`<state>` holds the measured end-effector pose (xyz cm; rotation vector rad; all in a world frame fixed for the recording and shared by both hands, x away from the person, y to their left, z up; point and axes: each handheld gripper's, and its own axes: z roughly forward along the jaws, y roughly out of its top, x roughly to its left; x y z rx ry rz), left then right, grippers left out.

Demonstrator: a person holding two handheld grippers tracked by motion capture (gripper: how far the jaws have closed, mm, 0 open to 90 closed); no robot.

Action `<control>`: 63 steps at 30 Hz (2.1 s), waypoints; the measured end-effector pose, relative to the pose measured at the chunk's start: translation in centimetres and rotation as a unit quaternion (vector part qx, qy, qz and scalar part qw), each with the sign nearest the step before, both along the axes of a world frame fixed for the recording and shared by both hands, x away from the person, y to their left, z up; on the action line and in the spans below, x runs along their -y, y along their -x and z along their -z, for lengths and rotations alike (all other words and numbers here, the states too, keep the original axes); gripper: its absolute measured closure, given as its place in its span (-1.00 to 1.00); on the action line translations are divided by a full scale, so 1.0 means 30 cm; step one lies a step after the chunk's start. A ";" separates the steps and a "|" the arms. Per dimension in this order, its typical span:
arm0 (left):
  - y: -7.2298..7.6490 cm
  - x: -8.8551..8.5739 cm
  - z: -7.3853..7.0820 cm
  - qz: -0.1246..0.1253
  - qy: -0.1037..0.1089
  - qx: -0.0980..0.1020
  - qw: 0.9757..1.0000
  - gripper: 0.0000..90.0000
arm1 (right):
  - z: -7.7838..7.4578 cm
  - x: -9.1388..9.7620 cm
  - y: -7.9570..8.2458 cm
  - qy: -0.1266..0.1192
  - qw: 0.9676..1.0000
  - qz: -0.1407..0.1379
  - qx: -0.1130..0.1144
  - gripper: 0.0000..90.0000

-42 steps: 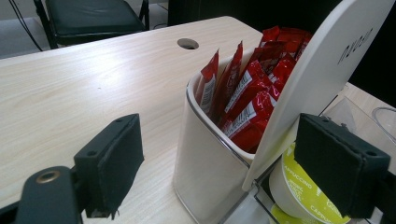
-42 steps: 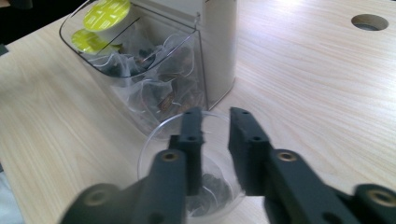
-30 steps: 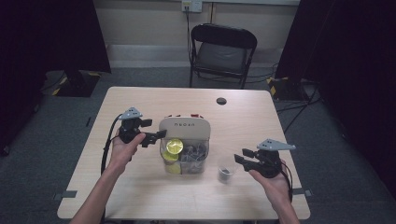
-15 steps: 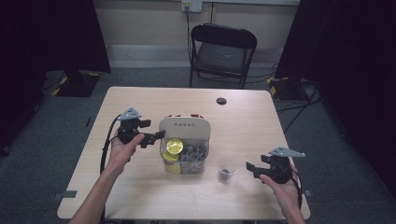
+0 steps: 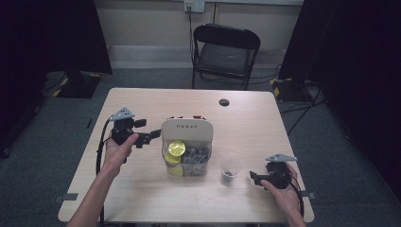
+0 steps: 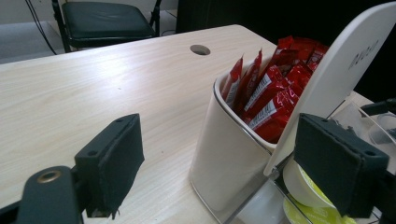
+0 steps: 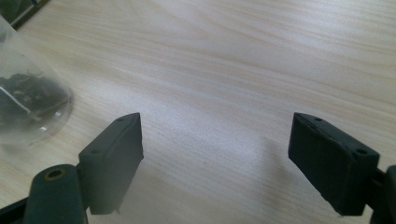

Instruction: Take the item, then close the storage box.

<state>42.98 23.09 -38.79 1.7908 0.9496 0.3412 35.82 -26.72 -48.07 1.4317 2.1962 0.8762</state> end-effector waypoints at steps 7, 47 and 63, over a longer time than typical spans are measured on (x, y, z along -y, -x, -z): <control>-0.012 -0.023 -0.001 -0.013 0.008 -0.002 1.000 -0.63 | 0.018 0.003 -0.013 0.009 1.000 0.010 -0.004 -0.63; -0.073 0.059 -0.067 -0.002 0.031 0.001 1.000 -0.57 | 0.066 -0.009 0.012 0.001 0.999 0.024 0.044 -0.73; -0.063 0.065 -0.059 -0.003 0.034 -0.003 0.999 -0.57 | 0.066 -0.009 0.012 0.001 0.999 0.024 0.044 -0.73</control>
